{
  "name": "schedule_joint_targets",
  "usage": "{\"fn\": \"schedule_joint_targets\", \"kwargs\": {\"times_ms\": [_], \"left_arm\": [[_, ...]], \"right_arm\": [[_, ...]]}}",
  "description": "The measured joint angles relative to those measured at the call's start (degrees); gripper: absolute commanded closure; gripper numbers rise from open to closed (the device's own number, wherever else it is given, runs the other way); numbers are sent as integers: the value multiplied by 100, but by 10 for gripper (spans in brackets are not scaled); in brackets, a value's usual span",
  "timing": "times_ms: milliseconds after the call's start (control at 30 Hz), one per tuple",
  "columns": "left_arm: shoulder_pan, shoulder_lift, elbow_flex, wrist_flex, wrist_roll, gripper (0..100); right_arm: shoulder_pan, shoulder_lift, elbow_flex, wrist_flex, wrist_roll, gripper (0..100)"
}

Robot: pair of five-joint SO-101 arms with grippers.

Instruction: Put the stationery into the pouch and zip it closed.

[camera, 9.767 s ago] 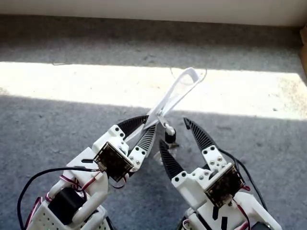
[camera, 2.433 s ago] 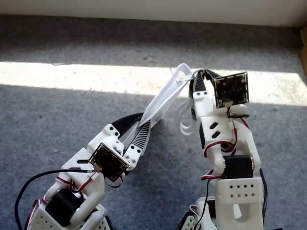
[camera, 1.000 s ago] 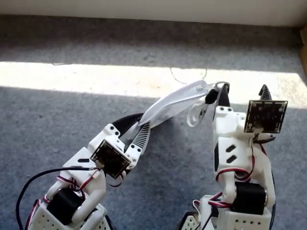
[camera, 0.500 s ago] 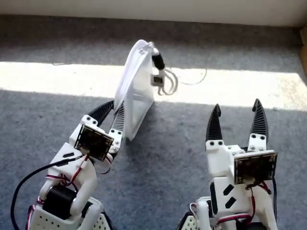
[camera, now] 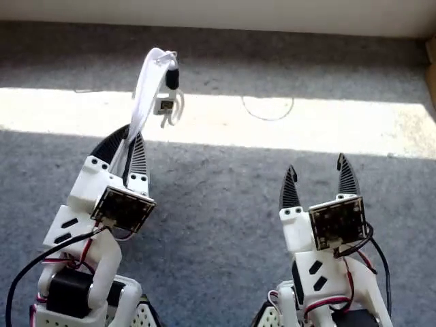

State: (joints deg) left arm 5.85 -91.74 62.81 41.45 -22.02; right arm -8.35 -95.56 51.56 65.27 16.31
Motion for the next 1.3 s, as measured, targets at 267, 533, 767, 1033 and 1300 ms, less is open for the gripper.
{"fn": "schedule_joint_targets", "kwargs": {"times_ms": [267, 533, 767, 1033, 1300], "left_arm": [[105, 0, -9, 220, -281, 989], [923, -70, 484, 237, -308, 865], [1055, -18, 536, 246, 659, 795], [1055, -18, -141, 1240, 1477, 787], [1020, -79, -1134, 2057, 1855, 790]], "right_arm": [[440, 0, 202, 26, 0, 731], [545, 0, 202, 475, 0, 731], [519, 0, 202, 914, 0, 731], [519, 0, 202, 1248, 0, 731], [519, 0, 202, 1398, 0, 731]]}}
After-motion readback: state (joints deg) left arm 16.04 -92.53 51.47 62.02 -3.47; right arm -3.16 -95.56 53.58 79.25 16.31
